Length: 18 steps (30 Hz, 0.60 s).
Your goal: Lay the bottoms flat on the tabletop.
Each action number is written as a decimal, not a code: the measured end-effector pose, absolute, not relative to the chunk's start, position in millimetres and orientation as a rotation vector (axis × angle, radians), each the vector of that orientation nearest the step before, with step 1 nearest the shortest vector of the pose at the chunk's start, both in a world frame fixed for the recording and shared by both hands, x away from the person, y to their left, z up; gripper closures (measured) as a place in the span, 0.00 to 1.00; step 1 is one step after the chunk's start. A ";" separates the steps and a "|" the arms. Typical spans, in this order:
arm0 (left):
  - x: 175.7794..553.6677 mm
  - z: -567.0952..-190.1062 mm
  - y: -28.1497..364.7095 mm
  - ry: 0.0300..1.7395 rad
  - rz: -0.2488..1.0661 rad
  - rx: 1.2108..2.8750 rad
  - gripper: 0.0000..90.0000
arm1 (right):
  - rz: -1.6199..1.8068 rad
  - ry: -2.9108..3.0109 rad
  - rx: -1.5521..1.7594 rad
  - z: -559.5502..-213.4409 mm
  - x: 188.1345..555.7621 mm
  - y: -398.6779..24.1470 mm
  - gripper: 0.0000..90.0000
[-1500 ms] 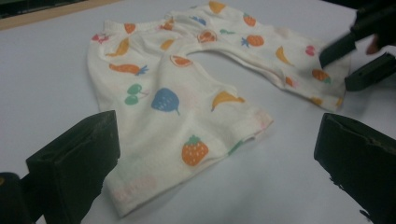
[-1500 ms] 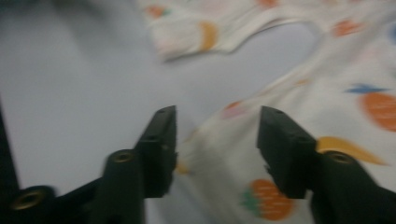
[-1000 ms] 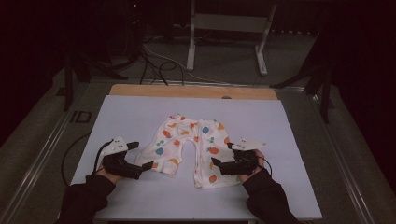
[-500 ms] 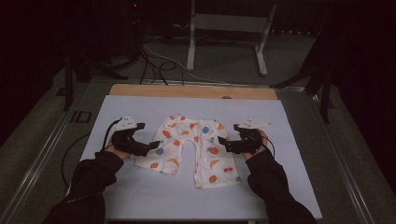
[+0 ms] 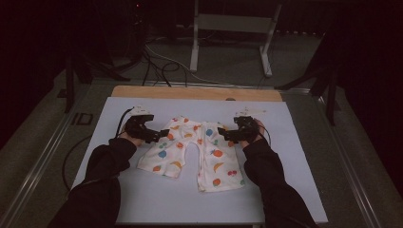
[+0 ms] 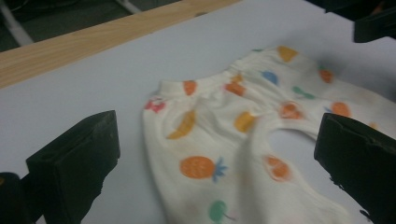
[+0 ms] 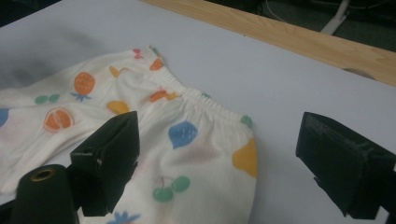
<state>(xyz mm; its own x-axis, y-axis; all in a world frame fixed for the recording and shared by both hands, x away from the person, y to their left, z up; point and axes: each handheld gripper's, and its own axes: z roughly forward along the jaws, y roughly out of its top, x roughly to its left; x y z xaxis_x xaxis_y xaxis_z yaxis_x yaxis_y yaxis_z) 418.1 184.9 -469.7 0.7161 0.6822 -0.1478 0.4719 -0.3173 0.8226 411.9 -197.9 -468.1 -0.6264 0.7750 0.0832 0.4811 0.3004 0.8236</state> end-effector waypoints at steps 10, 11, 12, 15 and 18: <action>456.4 -478.1 174.4 0.999 0.274 1.986 0.02 | 1.224 2.232 1.222 -473.2 444.2 -189.0 0.16; 459.3 -478.9 173.2 1.006 0.276 1.990 0.02 | 1.212 2.233 1.228 -474.4 446.8 -187.8 0.17; 463.8 -480.6 170.9 1.017 0.294 1.994 0.02 | 1.202 2.237 1.225 -475.3 448.6 -187.6 0.18; 472.8 -485.6 163.8 1.052 0.304 2.018 0.02 | 1.175 2.233 1.267 -479.9 454.4 -186.3 0.25; 477.9 -491.3 155.5 1.068 0.320 2.040 0.10 | 1.139 2.224 1.325 -487.1 459.7 -189.9 0.31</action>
